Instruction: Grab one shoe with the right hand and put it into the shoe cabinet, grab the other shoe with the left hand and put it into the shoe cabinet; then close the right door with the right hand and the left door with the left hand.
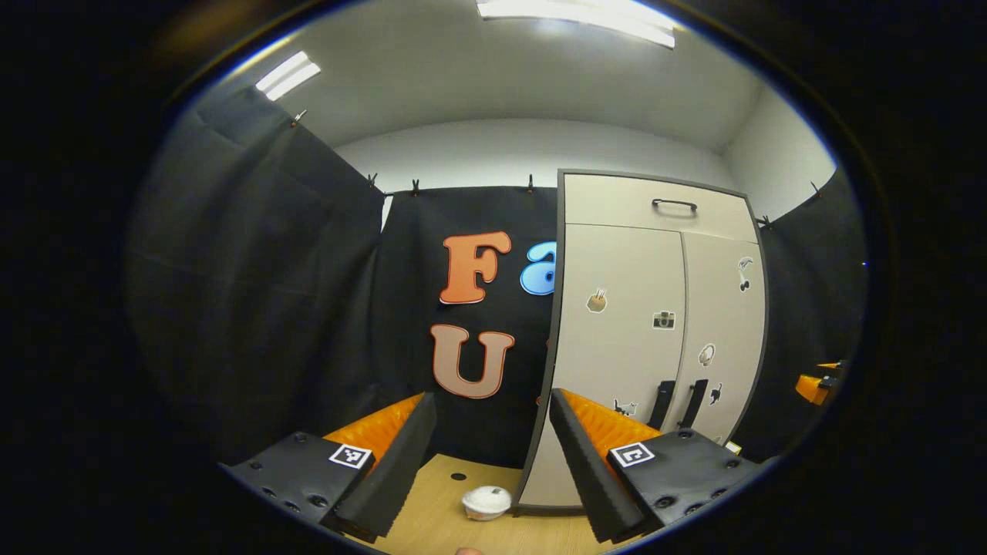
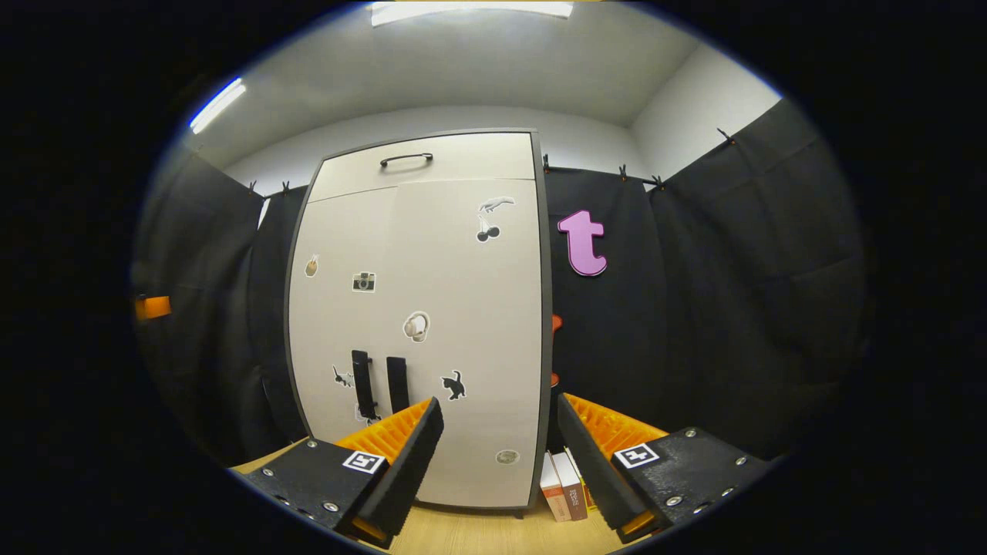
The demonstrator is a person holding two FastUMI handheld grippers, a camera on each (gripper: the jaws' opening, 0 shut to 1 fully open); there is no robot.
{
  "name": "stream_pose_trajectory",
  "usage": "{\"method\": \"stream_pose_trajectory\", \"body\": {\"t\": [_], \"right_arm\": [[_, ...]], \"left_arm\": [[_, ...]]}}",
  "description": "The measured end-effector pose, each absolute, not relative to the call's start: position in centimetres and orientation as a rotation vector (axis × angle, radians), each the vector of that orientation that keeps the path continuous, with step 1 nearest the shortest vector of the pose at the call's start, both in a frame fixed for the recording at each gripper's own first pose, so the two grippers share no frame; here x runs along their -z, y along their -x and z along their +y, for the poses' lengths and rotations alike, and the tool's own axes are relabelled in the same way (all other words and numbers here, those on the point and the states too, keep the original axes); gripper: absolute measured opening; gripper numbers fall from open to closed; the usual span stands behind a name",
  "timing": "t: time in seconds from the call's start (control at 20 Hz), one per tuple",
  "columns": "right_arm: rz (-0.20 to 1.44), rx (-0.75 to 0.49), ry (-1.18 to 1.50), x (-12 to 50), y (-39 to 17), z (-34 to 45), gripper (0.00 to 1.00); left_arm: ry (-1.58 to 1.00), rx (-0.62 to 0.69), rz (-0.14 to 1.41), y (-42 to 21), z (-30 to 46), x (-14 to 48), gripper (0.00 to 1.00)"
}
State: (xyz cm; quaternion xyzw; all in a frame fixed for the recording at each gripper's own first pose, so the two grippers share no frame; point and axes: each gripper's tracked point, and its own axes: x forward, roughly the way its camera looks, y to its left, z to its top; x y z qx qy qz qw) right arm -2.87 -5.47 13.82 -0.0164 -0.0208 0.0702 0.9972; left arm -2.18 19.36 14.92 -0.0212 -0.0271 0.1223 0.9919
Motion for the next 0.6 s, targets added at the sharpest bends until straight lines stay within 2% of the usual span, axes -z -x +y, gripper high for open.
{"method": "stream_pose_trajectory", "body": {"t": [0.25,0.5,0.55,0.6], "right_arm": [[-0.028,-0.189,0.05,-12.8,4.3,-5.2,0.92],[-0.006,-0.162,0.084,-11.8,5.6,-7.1,0.92],[-0.006,-0.163,0.08,-12.6,2.8,-5.7,0.92],[-0.01,-0.164,0.076,-12.0,6.3,-7.3,0.92]], "left_arm": [[0.054,-0.144,-0.044,1.8,15.1,-14.0,0.99],[0.059,-0.078,-0.03,0.1,11.3,-13.6,0.96],[0.068,-0.06,-0.033,-0.1,10.6,-13.7,0.96],[0.078,-0.045,-0.036,-0.2,10.0,-13.7,0.96]]}}
